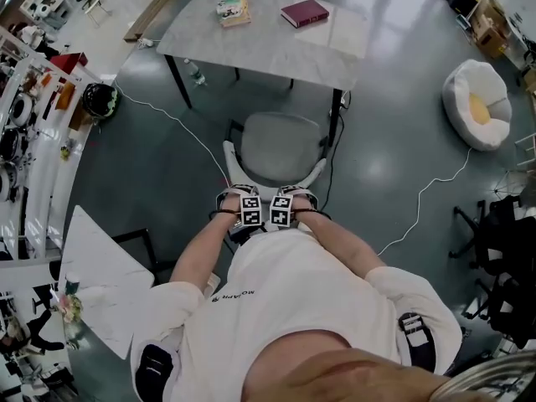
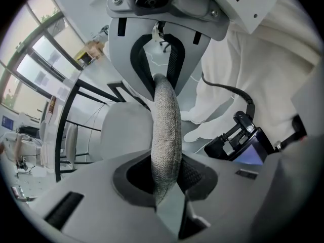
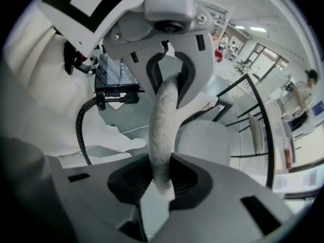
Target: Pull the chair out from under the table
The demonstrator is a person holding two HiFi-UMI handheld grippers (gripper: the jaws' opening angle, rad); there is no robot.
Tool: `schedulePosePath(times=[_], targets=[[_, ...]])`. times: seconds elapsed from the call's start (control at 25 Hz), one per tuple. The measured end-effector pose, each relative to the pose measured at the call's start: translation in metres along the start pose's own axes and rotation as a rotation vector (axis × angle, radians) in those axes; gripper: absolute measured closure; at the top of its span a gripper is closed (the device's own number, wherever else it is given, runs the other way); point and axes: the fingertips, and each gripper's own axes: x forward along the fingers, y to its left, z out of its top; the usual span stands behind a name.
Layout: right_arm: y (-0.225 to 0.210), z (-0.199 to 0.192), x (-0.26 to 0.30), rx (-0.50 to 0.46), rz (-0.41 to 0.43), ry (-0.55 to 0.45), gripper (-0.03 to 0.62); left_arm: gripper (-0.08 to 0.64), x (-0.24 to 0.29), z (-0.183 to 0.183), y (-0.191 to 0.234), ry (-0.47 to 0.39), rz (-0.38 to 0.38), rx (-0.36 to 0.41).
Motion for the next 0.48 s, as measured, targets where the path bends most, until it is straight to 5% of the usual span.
schedulePosePath(times=[0.48], targets=[[-0.003,0.002,-0.022,0.07,0.019,-0.073,0.427,0.431,-0.015,0.006,0.0,-0.051,-0.01,-0.103]])
